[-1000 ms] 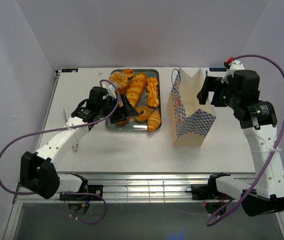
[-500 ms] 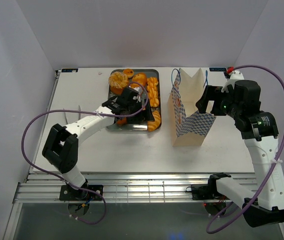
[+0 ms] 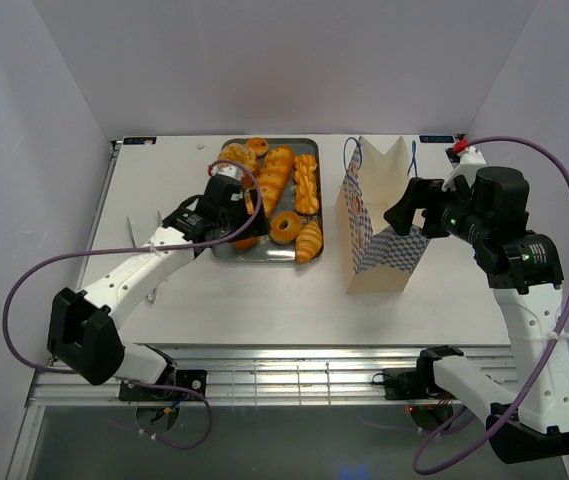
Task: Place the fake bread into the paper bag
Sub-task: Pick up the clamp at the center of the board.
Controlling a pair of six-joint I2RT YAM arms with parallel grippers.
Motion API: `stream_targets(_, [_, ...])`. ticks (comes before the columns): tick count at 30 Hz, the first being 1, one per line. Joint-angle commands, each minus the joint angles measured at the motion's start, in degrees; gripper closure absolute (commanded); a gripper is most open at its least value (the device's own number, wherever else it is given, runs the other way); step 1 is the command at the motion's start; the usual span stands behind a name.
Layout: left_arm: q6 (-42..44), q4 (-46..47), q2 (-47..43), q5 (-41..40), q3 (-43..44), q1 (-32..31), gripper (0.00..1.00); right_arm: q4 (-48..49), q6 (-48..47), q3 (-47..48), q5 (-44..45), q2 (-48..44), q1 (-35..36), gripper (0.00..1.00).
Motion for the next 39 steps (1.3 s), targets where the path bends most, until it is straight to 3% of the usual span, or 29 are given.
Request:
stream_targets(1, [3.3,-7.9,-5.8,-2.4,-1.4,13.1,0.06,2.4,-0.5,-0.3,-8.9,-0.6,-0.2,0.01])
stream_targets(4, [6.0,-9.1,-9.6,0.9,-6.0,24.1,0.07,3.2,-1.0,-2.5,-12.3,-0.6,-0.1,0.00])
stream_targets(9, [5.8,-14.7,-13.6,-5.7,-7.1,29.7,0.05,4.7,-1.1,-4.7,-13.1,-2.2,1.9,0.00])
stream_targets(15, [4.3,-19.0,-9.7,-14.5,-8.2,36.3,0.02,7.5,-0.1,-6.3,-18.1,-5.1,3.6,0.00])
stream_targets(26, [7.6,-9.4,-8.4,-15.1,-16.2,39.2,0.02,8.4,-1.0,-7.8,-17.4,-8.7,6.6,0.01])
stream_targets(39, [8.8,-2.3,-0.2,-12.4,-17.6,41.6,0.02,7.2,-2.3,-7.5,-11.9,-8.9,9.0,0.03])
